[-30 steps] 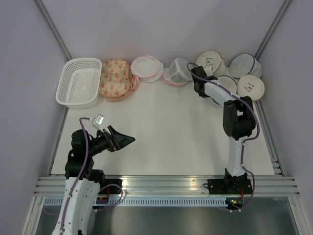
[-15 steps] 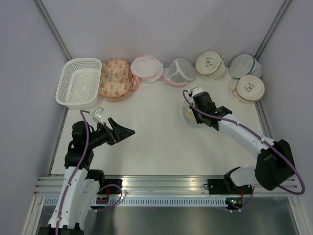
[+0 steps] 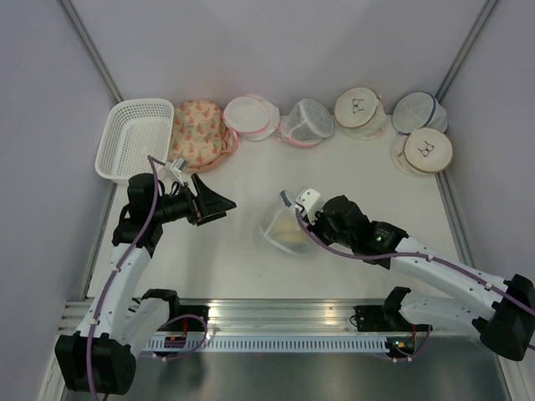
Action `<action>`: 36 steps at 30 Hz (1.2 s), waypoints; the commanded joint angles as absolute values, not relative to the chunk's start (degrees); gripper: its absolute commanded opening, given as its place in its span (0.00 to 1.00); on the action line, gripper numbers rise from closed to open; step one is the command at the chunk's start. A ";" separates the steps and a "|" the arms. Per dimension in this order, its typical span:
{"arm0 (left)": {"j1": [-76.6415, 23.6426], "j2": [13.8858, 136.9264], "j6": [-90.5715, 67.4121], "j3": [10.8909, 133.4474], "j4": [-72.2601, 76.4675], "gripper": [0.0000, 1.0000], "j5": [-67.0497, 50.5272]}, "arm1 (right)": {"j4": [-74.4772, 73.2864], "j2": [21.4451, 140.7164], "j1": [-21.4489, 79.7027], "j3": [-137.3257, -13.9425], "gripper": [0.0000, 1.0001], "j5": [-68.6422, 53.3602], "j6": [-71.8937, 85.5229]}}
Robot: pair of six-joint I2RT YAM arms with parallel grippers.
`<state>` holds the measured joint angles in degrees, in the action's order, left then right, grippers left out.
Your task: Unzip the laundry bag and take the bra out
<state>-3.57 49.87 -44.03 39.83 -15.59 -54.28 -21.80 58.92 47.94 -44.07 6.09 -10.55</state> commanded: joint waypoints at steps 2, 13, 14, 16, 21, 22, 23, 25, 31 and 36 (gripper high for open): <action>-5.44 53.16 -47.88 45.78 -10.20 1.00 -59.06 | -20.39 61.08 54.56 -44.38 0.00 12.29 -11.60; -19.16 64.33 -49.93 50.97 -12.12 0.99 -53.18 | -15.12 63.81 72.06 -44.38 0.00 29.69 -12.39; -19.51 65.03 -49.23 51.32 -13.70 1.00 -52.30 | -15.03 63.98 72.94 -44.47 0.00 30.58 -12.39; -19.95 65.13 -47.56 51.59 -17.48 1.00 -49.14 | -15.03 64.60 73.65 -44.73 0.00 32.51 -12.39; -21.27 64.95 -46.06 51.50 -21.79 0.99 -44.57 | -14.86 66.36 75.76 -45.18 0.00 39.18 -12.22; -21.88 65.13 -46.14 50.98 -22.14 0.99 -44.21 | -14.33 66.27 76.02 -44.83 0.00 39.98 -12.22; -22.23 65.39 -46.23 50.63 -22.24 0.98 -43.95 | -13.72 66.27 76.63 -44.56 0.00 40.77 -12.22; -23.64 66.09 -47.28 49.66 -22.15 0.98 -42.28 | -12.05 66.01 77.17 -43.95 0.00 42.80 -12.30; -27.51 69.16 -49.48 50.44 -19.78 0.98 -37.97 | -10.28 66.53 78.92 -43.07 0.00 44.21 -12.83; -29.35 71.36 -50.62 51.50 -18.11 0.93 -35.78 | -10.02 66.62 80.15 -42.89 0.00 44.47 -13.36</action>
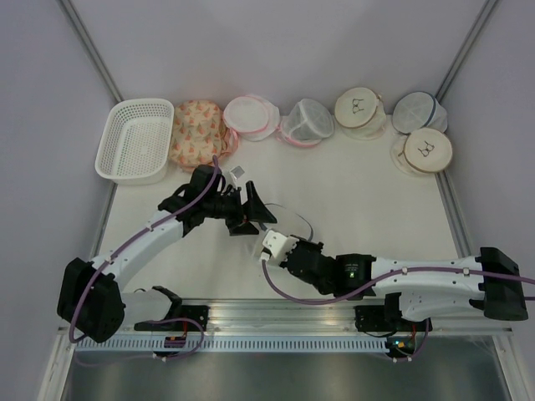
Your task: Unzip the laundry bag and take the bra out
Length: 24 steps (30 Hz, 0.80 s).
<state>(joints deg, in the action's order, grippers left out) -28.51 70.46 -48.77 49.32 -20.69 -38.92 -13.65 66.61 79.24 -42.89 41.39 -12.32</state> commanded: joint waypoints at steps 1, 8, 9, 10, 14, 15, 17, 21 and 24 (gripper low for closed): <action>-29.53 71.54 -50.62 51.50 -17.84 0.90 -35.68 | -9.85 66.45 80.50 -42.72 0.00 44.65 -13.36; -30.06 72.33 -50.71 49.49 -16.09 0.16 -35.16 | -10.81 65.66 80.77 -41.93 0.00 45.88 -11.69; -30.15 72.16 -51.06 48.79 -15.74 0.02 -35.07 | -10.64 65.48 80.77 -41.58 0.00 45.97 -11.60; -30.23 72.07 -51.06 48.43 -15.38 0.02 -35.16 | -10.63 65.30 80.77 -41.49 0.00 46.14 -11.51; -31.37 70.32 -52.11 46.06 -13.80 0.02 -33.67 | -10.81 64.69 80.77 -41.05 0.00 47.72 -9.24; -31.55 68.92 -53.08 44.40 -12.58 0.02 -33.31 | -10.81 64.60 80.77 -41.04 0.00 49.73 -8.62; -31.90 67.07 -54.48 42.29 -11.26 0.02 -31.04 | -12.03 63.64 80.77 -41.48 0.05 52.20 -4.43; -31.99 61.45 -61.77 33.67 -5.20 0.02 -27.34 | -16.16 60.48 80.42 -44.21 0.39 52.57 4.64; -32.25 57.31 -65.91 29.64 -2.11 0.02 -23.56 | -18.80 57.93 80.60 -45.87 0.67 50.90 10.26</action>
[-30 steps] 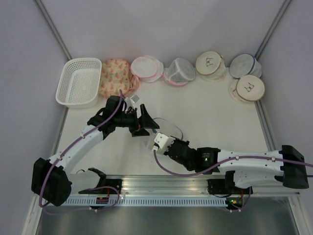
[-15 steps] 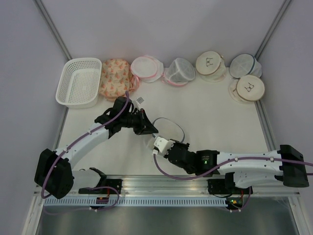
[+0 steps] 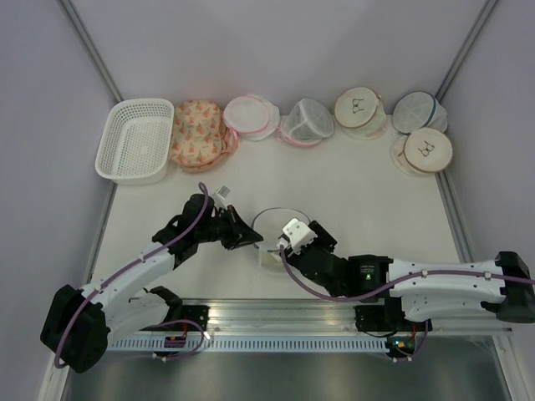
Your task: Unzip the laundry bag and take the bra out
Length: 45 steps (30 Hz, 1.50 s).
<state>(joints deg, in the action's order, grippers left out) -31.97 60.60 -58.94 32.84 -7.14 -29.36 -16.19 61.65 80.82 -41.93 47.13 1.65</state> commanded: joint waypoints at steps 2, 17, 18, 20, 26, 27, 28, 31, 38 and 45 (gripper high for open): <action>-32.43 54.15 -67.84 27.96 -1.41 0.02 -20.76 | -19.86 55.65 80.60 -46.32 0.78 48.88 13.43; -34.19 45.97 -81.46 20.57 7.73 0.02 -11.78 | 4.55 48.86 80.60 -31.30 0.98 26.55 31.36; -34.36 46.14 -81.82 20.48 8.78 0.02 -11.52 | 6.14 49.48 80.60 -29.90 0.98 26.63 32.42; -35.06 46.06 -82.70 20.22 9.58 0.02 -10.99 | 8.61 51.50 80.60 -29.36 0.98 27.68 33.74; -36.12 45.09 -83.93 20.13 9.58 0.02 -9.76 | 13.88 55.81 80.25 -29.27 0.86 29.44 34.89; -36.21 45.09 -84.02 19.95 9.67 0.02 -9.76 | 14.32 56.33 80.16 -29.53 0.85 29.88 34.98; -36.38 45.00 -84.11 20.04 9.75 0.02 -9.84 | 15.63 57.12 79.90 -29.36 0.84 30.14 35.50; -36.82 44.83 -84.99 19.60 9.93 0.02 -9.76 | 18.27 58.70 77.44 -28.74 0.80 28.31 36.99; -37.27 43.42 -85.69 18.55 10.63 0.02 -10.11 | 18.72 63.28 72.51 -31.02 0.71 24.70 37.79; -37.53 41.84 -86.40 17.49 10.72 0.02 -10.28 | 20.91 66.44 70.58 -31.82 0.52 23.20 38.85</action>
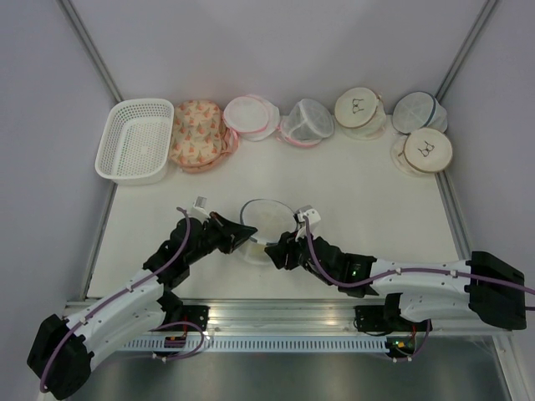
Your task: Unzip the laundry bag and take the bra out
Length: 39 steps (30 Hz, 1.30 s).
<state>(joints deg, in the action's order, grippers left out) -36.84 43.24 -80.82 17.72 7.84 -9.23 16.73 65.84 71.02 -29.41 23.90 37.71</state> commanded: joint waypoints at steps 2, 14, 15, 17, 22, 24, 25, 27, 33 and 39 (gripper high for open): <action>-37.53 41.75 -86.75 17.23 10.81 0.02 -10.20 | 21.36 66.53 70.32 -31.64 0.48 23.20 39.02; -38.23 41.84 -86.05 16.44 10.81 0.02 -11.51 | 16.54 64.78 70.05 -32.60 0.00 26.27 37.88; -38.23 41.75 -85.26 16.44 10.29 0.02 -11.77 | 12.52 64.43 70.05 -33.39 0.00 26.71 37.88; -38.23 41.14 -84.12 16.61 8.10 0.02 -11.78 | 3.93 63.29 70.05 -34.71 0.00 28.20 37.62; -38.14 40.43 -79.20 17.58 3.96 0.02 -11.51 | -14.03 60.39 69.96 -38.58 0.01 32.95 39.54; -38.14 40.34 -76.82 18.19 1.94 0.02 -11.34 | -22.56 59.07 70.05 -39.63 0.01 35.94 40.78; -38.14 40.25 -76.12 18.45 1.32 0.02 -11.25 | -25.20 58.80 70.05 -40.68 0.00 36.38 41.30; -38.14 40.52 -73.92 19.07 0.36 0.02 -11.25 | -32.23 58.10 69.96 -42.18 0.00 38.75 42.97; -37.97 40.96 -69.26 20.74 0.61 0.02 -12.12 | -43.41 59.67 69.96 -44.82 0.00 43.59 46.14; -37.97 42.10 -68.64 22.50 0.44 0.02 -12.83 | -37.20 60.74 70.05 -44.48 0.00 38.69 41.51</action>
